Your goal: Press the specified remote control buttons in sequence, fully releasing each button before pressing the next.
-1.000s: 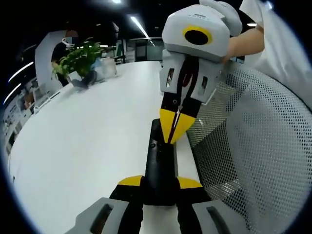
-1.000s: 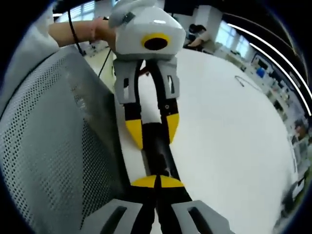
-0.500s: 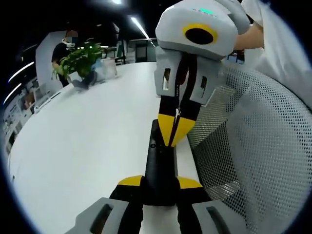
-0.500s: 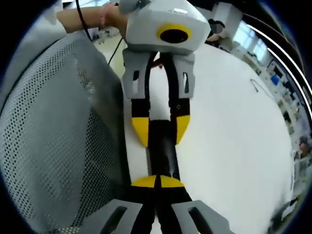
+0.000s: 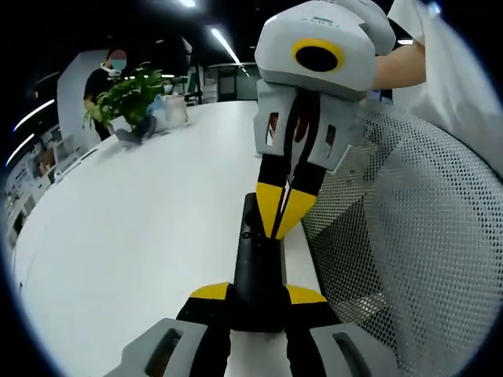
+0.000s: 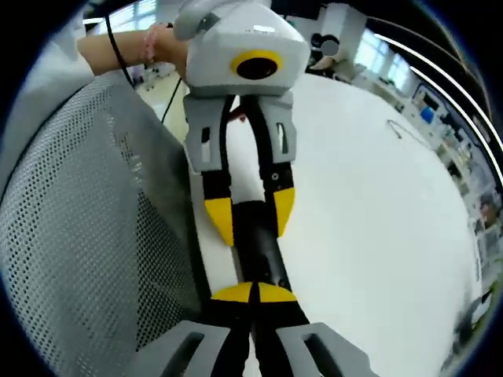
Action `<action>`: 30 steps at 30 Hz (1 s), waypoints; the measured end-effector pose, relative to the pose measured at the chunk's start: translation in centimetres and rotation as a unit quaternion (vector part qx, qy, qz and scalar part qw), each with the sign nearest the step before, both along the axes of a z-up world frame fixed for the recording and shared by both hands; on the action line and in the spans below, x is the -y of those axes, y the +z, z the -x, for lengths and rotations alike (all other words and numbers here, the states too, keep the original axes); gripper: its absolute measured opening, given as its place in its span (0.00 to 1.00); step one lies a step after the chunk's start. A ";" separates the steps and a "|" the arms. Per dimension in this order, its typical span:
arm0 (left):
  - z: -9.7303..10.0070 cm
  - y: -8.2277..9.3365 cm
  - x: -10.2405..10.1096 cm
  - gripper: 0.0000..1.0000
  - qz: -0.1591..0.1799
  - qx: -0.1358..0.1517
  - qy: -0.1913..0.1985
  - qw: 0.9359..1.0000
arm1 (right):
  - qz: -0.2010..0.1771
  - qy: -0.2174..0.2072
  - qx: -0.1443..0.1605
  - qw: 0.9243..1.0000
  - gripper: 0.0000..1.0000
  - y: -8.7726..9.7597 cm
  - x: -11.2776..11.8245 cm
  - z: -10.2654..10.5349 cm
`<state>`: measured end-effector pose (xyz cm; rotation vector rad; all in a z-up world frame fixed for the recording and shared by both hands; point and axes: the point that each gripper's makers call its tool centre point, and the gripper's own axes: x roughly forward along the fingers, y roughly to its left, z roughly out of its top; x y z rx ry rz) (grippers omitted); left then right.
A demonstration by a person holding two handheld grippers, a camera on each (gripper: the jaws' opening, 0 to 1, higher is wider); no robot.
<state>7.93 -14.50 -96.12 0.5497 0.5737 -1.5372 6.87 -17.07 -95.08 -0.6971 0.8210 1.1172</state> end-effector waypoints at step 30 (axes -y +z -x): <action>0.0 0.0 0.1 0.24 -0.006 0.002 -0.010 1.000 | -0.015 -0.088 -0.042 0.995 0.00 -0.2 0.5 -1.3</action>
